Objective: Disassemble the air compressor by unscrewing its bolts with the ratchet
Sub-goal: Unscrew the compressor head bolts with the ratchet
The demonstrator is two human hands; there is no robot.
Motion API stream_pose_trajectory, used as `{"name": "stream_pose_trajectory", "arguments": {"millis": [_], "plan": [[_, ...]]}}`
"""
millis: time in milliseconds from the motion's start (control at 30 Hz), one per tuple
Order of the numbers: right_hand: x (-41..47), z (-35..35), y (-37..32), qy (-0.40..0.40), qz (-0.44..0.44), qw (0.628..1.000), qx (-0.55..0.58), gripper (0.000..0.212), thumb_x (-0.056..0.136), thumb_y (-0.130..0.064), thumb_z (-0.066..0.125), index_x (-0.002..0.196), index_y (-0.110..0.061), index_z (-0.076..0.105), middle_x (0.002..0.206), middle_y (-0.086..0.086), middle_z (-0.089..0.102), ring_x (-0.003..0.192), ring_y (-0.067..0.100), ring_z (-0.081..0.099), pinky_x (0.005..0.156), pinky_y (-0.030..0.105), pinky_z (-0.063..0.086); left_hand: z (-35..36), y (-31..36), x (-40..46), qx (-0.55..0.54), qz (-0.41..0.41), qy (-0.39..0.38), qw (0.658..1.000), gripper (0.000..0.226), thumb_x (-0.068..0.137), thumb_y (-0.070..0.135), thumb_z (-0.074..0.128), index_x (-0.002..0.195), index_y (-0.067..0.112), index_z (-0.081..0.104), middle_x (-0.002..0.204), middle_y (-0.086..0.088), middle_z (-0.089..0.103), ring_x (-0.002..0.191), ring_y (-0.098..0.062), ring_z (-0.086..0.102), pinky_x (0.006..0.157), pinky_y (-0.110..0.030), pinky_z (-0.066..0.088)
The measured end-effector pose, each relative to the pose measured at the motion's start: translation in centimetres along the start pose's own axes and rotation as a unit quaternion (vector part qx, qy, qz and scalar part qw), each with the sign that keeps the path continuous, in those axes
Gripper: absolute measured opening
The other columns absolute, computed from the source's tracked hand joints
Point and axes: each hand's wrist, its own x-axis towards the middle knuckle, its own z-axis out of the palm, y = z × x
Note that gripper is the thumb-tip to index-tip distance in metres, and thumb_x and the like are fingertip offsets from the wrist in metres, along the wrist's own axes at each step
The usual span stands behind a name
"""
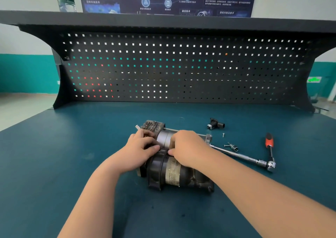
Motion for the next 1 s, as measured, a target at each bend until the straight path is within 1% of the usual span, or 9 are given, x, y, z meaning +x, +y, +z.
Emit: {"name": "stream_pose_trajectory", "arguments": {"millis": [333,467,633,700,733,767,800,900,1000], "plan": [[-1.6,-2.2,1.4,-0.060,-0.032,0.992,-0.109,0.039,0.096,-0.014,0.049,0.058,-0.012,0.039,0.066,0.004,0.041,0.088,0.024,0.029,0.073,0.032,0.026,0.1,0.3,0.0,-0.019,-0.017,0.004,1.000,0.009,0.093,0.026,0.056,0.091,0.025,0.064,0.119,0.011,0.037,0.114,-0.008,0.025,0.098,-0.020,0.017],[-1.2,-2.9,2.2,-0.087,-0.029,0.995,-0.045,0.022,0.087,-0.019,0.057,0.087,0.001,0.066,0.079,0.016,0.061,0.079,0.023,0.047,0.067,0.030,0.035,0.1,0.5,-0.1,-0.018,-0.019,0.004,1.000,0.009,0.092,0.027,0.056,0.091,0.024,0.065,0.120,0.010,0.037,0.114,-0.009,0.025,0.098,-0.020,0.017],[-1.1,-3.7,2.5,-0.091,-0.012,0.996,-0.012,0.034,0.075,-0.021,0.068,0.097,0.005,0.068,0.078,0.026,0.058,0.061,0.019,0.043,0.058,0.031,0.045,0.0,0.6,-0.2,-0.023,-0.022,0.003,0.999,0.011,0.093,0.026,0.056,0.093,0.023,0.066,0.121,0.011,0.037,0.114,-0.007,0.025,0.098,-0.020,0.018],[-1.3,-5.1,3.8,-0.064,-0.010,0.998,0.002,0.035,0.070,-0.022,0.065,0.093,0.005,0.067,0.072,0.024,0.055,0.055,0.024,0.048,0.052,0.029,0.043,0.0,0.6,-0.2,-0.030,-0.022,0.005,0.999,0.010,0.093,0.025,0.056,0.092,0.023,0.066,0.121,0.011,0.038,0.115,-0.007,0.025,0.097,-0.020,0.018],[-1.3,-6.1,4.9,-0.044,-0.003,0.999,0.018,0.034,0.068,-0.023,0.064,0.088,0.003,0.068,0.073,0.023,0.061,0.080,0.032,0.067,0.049,0.028,0.044,0.0,0.6,-0.2,-0.033,-0.021,0.007,0.999,0.010,0.093,0.025,0.056,0.091,0.022,0.066,0.121,0.011,0.038,0.115,-0.008,0.025,0.096,-0.020,0.018],[-1.4,-7.2,6.5,-0.023,0.008,0.998,0.056,0.029,0.067,-0.024,0.063,0.080,0.000,0.070,0.070,0.019,0.065,0.059,0.003,0.038,0.046,0.023,0.041,0.1,0.6,-0.3,-0.034,-0.021,0.010,0.999,0.010,0.092,0.024,0.056,0.091,0.023,0.066,0.120,0.012,0.038,0.115,-0.008,0.026,0.096,-0.021,0.018],[-1.4,-8.2,8.2,-0.001,0.026,0.993,0.114,0.021,0.068,-0.022,0.063,0.072,-0.003,0.072,0.063,0.011,0.068,0.050,0.011,0.061,0.043,0.018,0.041,0.1,0.6,-0.2,-0.034,-0.019,0.013,0.999,0.010,0.093,0.024,0.056,0.090,0.023,0.066,0.120,0.013,0.039,0.116,-0.009,0.026,0.096,-0.021,0.019],[0.4,-8.5,15.0,0.132,0.129,0.938,0.294,0.019,0.077,-0.008,0.064,0.059,-0.004,0.066,0.061,0.009,0.071,0.049,0.014,0.064,0.038,0.018,0.043,0.4,0.8,0.0,-0.006,-0.010,0.025,1.000,0.012,0.093,0.024,0.054,0.093,0.023,0.066,0.121,0.017,0.041,0.116,-0.013,0.029,0.099,-0.025,0.022],[3.7,-4.8,21.1,0.194,0.280,0.892,0.298,0.023,0.080,-0.012,0.066,0.060,0.000,0.064,0.068,0.017,0.070,0.051,0.020,0.057,0.047,0.023,0.042,0.7,1.0,0.3,0.029,-0.007,0.050,0.998,0.012,0.094,0.026,0.053,0.094,0.025,0.065,0.115,0.018,0.044,0.114,-0.017,0.033,0.104,-0.032,0.026]]}}
